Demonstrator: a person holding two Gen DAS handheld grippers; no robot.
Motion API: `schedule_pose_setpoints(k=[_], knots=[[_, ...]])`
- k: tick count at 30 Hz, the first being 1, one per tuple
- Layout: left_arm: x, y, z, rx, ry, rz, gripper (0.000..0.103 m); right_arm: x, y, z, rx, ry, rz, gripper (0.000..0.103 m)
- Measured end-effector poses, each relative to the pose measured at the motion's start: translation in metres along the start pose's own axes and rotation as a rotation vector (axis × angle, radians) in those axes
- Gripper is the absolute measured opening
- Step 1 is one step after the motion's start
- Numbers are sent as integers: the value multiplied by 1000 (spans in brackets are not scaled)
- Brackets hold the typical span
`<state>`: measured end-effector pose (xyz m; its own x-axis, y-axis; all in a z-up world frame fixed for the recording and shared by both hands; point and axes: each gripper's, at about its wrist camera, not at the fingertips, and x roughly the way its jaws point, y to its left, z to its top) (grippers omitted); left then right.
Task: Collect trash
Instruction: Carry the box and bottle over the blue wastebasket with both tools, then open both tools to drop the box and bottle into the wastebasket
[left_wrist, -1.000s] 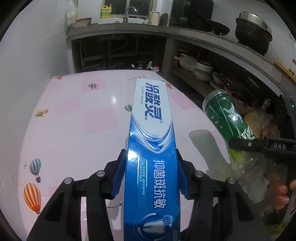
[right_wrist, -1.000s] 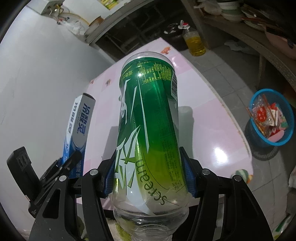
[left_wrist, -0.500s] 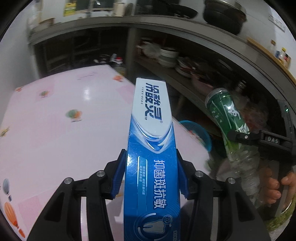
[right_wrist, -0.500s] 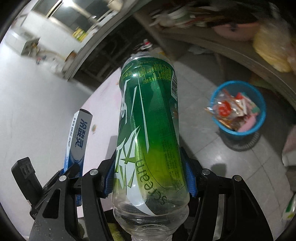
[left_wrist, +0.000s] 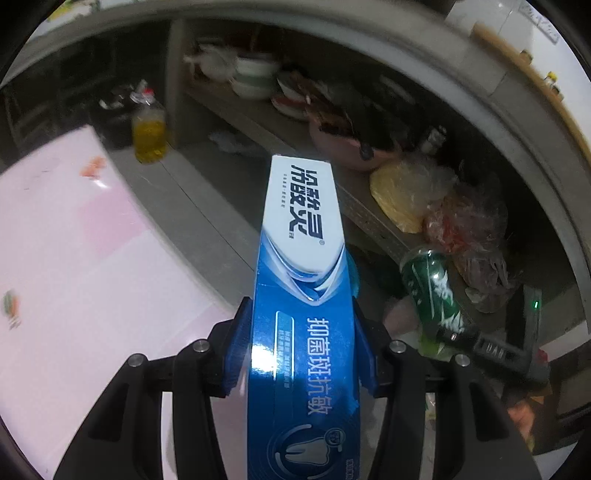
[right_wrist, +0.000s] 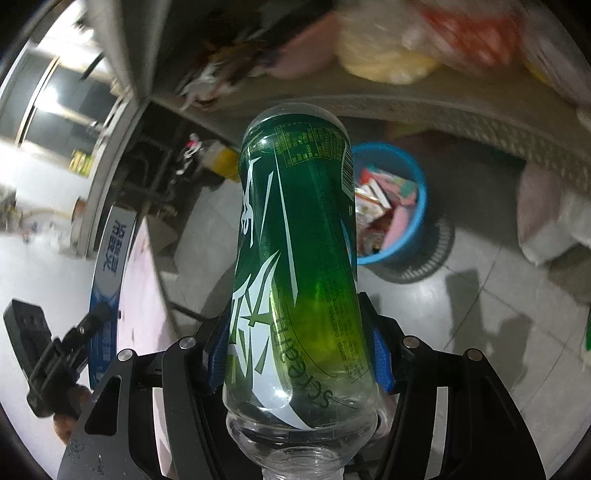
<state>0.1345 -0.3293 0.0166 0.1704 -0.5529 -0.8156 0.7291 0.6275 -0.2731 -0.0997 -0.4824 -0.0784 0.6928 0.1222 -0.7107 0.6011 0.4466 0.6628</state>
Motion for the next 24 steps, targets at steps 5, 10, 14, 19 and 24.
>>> schedule_pose_setpoints(k=[5,10,14,19,24], knots=[[73,-22,29,20,125,-13,48,36,-30,18,103,58,24,58],[157,-39,53,50,239,27,48,85,-53,50,188,87,26,58],[206,-43,72,54,269,46,49,126,-64,79,244,77,20,58],[248,-44,84,79,291,62,68,174,-76,111,283,25,-2,76],[238,-36,90,31,266,20,68,178,-77,103,285,-16,-21,76]])
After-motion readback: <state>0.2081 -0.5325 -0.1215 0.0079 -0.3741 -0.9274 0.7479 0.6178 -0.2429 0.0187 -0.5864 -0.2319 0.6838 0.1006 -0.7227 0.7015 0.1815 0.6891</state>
